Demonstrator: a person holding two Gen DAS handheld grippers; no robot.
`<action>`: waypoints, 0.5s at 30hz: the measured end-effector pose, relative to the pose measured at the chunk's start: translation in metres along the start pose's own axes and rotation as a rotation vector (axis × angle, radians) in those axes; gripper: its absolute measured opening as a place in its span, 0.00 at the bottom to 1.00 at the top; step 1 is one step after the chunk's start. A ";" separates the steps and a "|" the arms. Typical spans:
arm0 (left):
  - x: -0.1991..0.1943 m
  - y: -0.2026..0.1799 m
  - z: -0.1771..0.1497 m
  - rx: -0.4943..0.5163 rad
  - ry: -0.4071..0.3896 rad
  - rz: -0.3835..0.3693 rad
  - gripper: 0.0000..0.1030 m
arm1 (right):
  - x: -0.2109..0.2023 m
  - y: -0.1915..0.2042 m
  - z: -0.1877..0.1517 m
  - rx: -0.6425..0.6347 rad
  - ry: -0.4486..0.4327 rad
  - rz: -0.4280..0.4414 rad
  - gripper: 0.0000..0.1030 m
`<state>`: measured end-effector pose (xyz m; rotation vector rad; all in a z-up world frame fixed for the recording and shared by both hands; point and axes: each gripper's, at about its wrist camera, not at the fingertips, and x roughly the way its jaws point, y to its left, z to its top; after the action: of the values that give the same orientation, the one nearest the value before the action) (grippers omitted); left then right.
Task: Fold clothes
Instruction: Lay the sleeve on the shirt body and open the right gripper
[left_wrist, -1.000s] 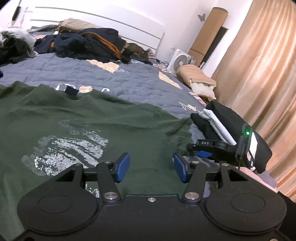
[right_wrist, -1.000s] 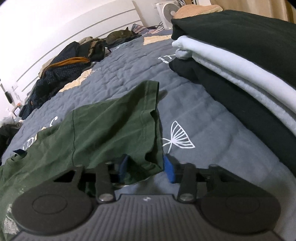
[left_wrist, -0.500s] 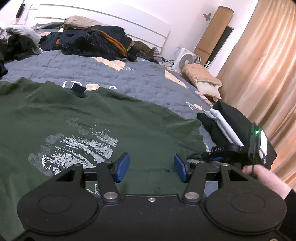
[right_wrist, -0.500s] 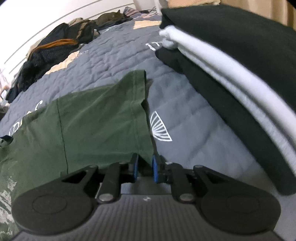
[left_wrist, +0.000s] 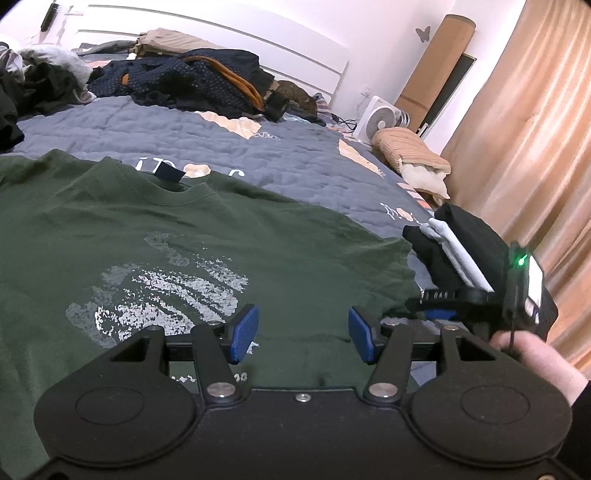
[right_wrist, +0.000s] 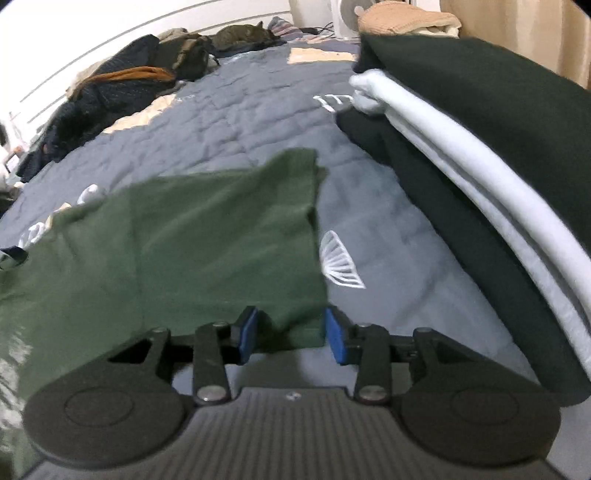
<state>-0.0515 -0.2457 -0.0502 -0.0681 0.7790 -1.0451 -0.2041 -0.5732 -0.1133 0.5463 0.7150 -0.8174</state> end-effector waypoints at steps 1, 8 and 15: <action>-0.001 0.000 0.000 0.000 -0.006 0.002 0.52 | -0.002 -0.005 -0.001 0.013 -0.026 0.003 0.17; -0.013 0.011 0.006 -0.008 -0.039 0.027 0.49 | -0.008 -0.010 0.004 0.055 -0.057 0.014 0.12; -0.044 0.023 0.012 -0.009 -0.080 0.077 0.51 | -0.020 -0.011 0.001 0.064 -0.023 0.022 0.18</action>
<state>-0.0380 -0.2024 -0.0268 -0.0871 0.7083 -0.9604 -0.2222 -0.5710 -0.0994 0.6006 0.6626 -0.8268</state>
